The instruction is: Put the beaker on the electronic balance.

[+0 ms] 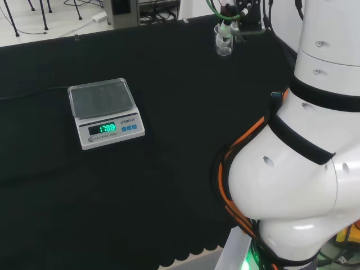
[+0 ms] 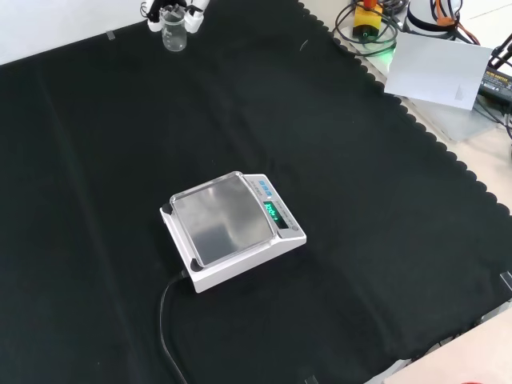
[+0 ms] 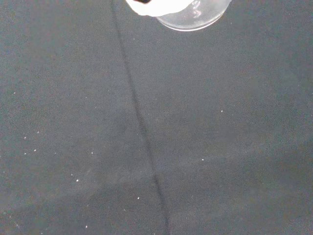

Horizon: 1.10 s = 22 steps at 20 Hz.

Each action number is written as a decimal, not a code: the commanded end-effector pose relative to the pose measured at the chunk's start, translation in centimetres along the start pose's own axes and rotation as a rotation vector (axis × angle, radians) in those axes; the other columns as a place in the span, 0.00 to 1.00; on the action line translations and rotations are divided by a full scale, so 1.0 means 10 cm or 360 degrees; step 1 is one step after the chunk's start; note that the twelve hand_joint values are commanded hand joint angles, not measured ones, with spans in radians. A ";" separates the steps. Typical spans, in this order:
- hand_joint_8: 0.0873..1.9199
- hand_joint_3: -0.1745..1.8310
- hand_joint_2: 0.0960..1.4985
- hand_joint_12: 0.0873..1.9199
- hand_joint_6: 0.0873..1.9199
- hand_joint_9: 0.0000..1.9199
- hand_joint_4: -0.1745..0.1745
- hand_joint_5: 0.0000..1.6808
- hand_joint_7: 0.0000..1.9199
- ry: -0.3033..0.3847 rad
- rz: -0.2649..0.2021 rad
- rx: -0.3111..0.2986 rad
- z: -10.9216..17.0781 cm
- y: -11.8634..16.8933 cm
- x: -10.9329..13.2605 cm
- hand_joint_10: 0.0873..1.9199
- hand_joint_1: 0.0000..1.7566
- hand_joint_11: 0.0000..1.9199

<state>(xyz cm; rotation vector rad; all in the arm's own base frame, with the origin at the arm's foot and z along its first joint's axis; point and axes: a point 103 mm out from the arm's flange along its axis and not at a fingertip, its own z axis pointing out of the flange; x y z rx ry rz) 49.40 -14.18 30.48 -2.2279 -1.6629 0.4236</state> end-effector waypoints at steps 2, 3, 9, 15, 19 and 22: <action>0.54 0.08 0.74 0.46 0.54 0.59 0.00 0.55 0.50 0.0011 -0.0017 0.0005 0.02 -0.01 0.02 0.44 0.71 0.59; 0.54 0.08 0.74 0.46 0.54 0.59 0.00 0.55 0.50 0.0011 -0.0020 0.0007 0.02 -0.01 0.02 0.44 0.71 0.59; 0.53 0.08 0.74 0.46 0.54 0.59 0.00 0.55 0.51 0.0020 -0.0071 0.0003 -0.03 -0.07 0.14 0.44 0.71 0.59; 0.53 0.08 0.73 0.46 0.53 0.59 0.00 0.56 0.51 0.0001 -0.0153 -0.0017 -0.11 -0.17 0.42 0.43 0.71 0.59; 0.53 0.08 0.73 0.46 0.53 0.59 0.00 0.56 0.51 0.0011 -0.0214 -0.0021 -0.12 -0.23 0.63 0.43 0.71 0.59; 0.53 0.08 0.73 0.46 0.53 0.59 0.00 0.56 0.51 0.0010 -0.0259 -0.0019 -0.11 -0.26 0.82 0.43 0.71 0.59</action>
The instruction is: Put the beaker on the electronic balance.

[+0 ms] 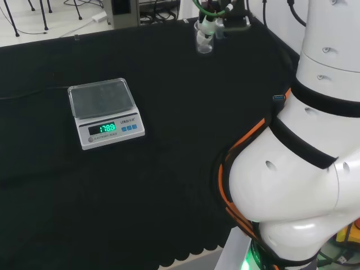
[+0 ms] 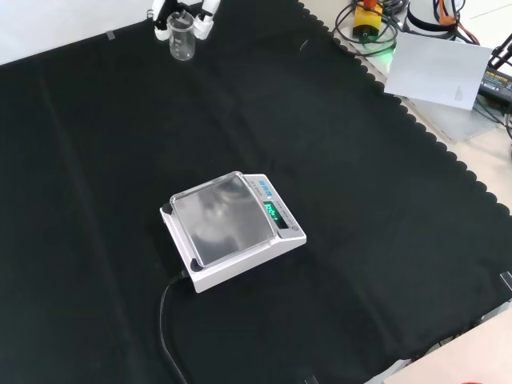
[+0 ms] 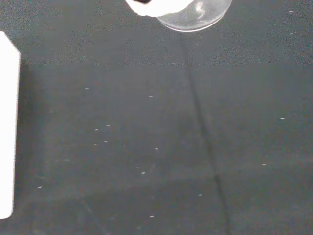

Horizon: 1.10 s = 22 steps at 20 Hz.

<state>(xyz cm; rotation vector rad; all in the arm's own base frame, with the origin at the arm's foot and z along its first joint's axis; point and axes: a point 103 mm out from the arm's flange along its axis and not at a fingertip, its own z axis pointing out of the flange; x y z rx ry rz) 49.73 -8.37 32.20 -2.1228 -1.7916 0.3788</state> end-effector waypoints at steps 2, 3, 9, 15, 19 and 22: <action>0.53 0.08 0.73 0.46 0.53 0.59 0.00 0.56 0.51 0.0004 -0.0102 0.0009 0.04 -0.02 0.39 0.43 0.71 0.59; 0.53 0.08 0.73 0.46 0.53 0.59 0.00 0.56 0.51 -0.0001 -0.0119 0.0015 0.06 0.00 0.47 0.43 0.71 0.59; 0.53 0.08 0.73 0.46 0.53 0.59 0.00 0.56 0.51 -0.0033 -0.0205 0.0064 0.15 0.13 0.87 0.43 0.71 0.59; 0.52 0.09 0.73 0.46 0.53 0.59 0.00 0.56 0.51 -0.0051 -0.0304 0.0087 0.18 0.26 1.27 0.43 0.71 0.59; 0.52 0.09 0.73 0.46 0.53 0.59 0.00 0.56 0.51 -0.0041 -0.0366 0.0091 0.21 0.32 1.52 0.43 0.71 0.59; 0.52 0.09 0.73 0.46 0.53 0.59 0.00 0.56 0.51 -0.0031 -0.0411 0.0098 0.26 0.35 1.68 0.43 0.71 0.59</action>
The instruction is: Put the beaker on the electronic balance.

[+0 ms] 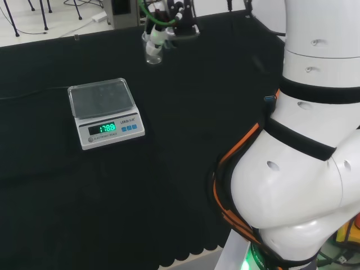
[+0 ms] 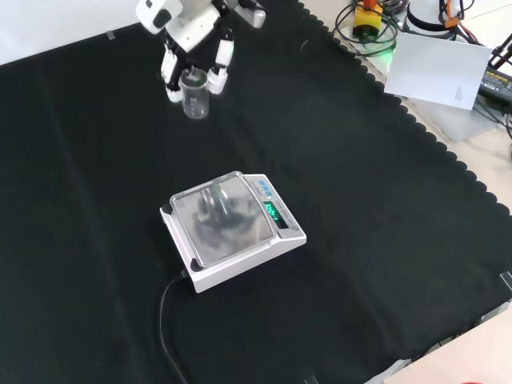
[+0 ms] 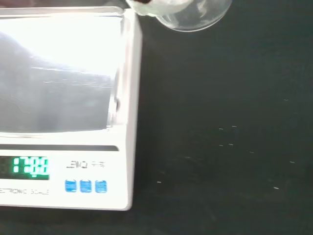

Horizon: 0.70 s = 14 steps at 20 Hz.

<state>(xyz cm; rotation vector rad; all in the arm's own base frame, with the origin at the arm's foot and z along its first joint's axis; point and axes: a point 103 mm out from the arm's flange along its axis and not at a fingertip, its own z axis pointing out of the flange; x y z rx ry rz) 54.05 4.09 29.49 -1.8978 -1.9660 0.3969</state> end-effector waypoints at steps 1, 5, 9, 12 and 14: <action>0.52 0.09 0.73 0.46 0.53 0.59 0.00 0.56 0.51 0.0015 -0.0110 0.0022 0.08 0.12 0.41 0.43 0.71 0.59; 0.52 0.09 0.73 0.46 0.53 0.59 0.00 0.56 0.51 0.0024 -0.0165 0.0028 0.12 0.16 0.56 0.43 0.71 0.59; 0.52 0.09 0.73 0.45 0.52 0.59 0.00 0.56 0.51 -0.0001 -0.0216 0.0047 0.17 0.23 0.78 0.43 0.71 0.59; 0.52 0.09 0.73 0.45 0.52 0.60 0.00 0.56 0.51 0.0003 -0.0265 0.0070 0.22 0.34 0.98 0.43 0.71 0.59; 0.52 0.09 0.73 0.45 0.52 0.60 0.00 0.56 0.52 0.0008 -0.0297 0.0087 0.27 0.41 1.07 0.43 0.72 0.59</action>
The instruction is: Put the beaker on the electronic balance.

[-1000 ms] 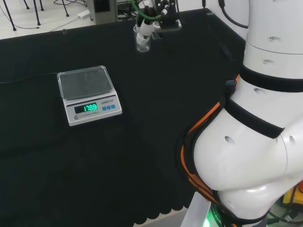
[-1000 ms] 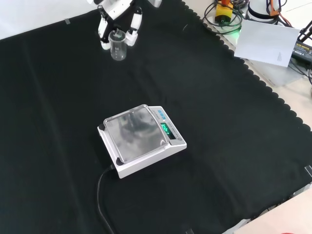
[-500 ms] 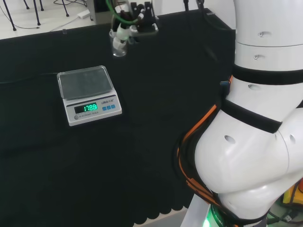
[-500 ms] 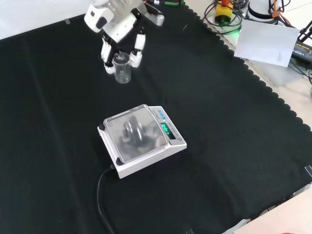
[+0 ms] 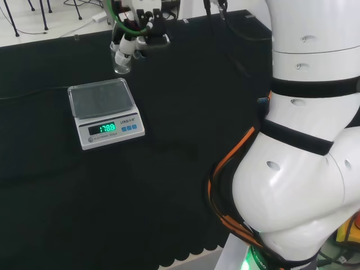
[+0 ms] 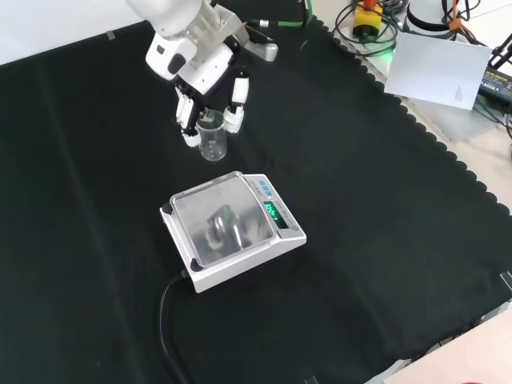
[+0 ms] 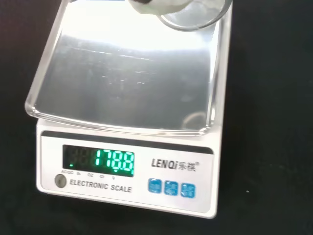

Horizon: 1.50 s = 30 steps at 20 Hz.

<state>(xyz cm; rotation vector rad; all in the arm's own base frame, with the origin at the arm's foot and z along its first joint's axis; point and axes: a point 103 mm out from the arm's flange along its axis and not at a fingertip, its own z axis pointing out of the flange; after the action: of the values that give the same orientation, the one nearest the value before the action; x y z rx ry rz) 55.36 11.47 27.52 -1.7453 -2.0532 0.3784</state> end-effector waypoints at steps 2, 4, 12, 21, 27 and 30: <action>0.52 0.09 0.73 0.45 0.52 0.60 0.00 0.56 0.52 0.0006 -0.0134 0.0067 0.18 0.30 0.42 0.43 0.72 0.59; 0.52 0.09 0.73 0.45 0.52 0.60 0.00 0.56 0.52 0.0007 -0.0155 0.0081 0.22 0.35 0.48 0.43 0.72 0.59; 0.52 0.09 0.73 0.45 0.52 0.60 0.00 0.56 0.52 -0.0060 -0.0176 0.0133 0.44 0.51 0.59 0.43 0.72 0.59; 0.52 0.09 0.73 0.45 0.52 0.60 0.00 0.57 0.52 -0.0065 -0.0137 0.0137 0.57 0.64 0.41 0.43 0.72 0.58; 0.52 0.09 0.73 0.45 0.52 0.60 0.00 0.57 0.52 -0.0049 -0.0126 0.0152 0.63 0.69 0.35 0.43 0.72 0.58; 0.52 0.09 0.73 0.45 0.52 0.60 0.00 0.57 0.52 -0.0031 -0.0128 0.0171 0.70 0.74 0.32 0.43 0.72 0.58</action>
<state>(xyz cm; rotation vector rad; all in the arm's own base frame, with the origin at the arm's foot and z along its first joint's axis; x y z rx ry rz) 57.93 16.56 19.12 -1.6036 -2.0799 0.4731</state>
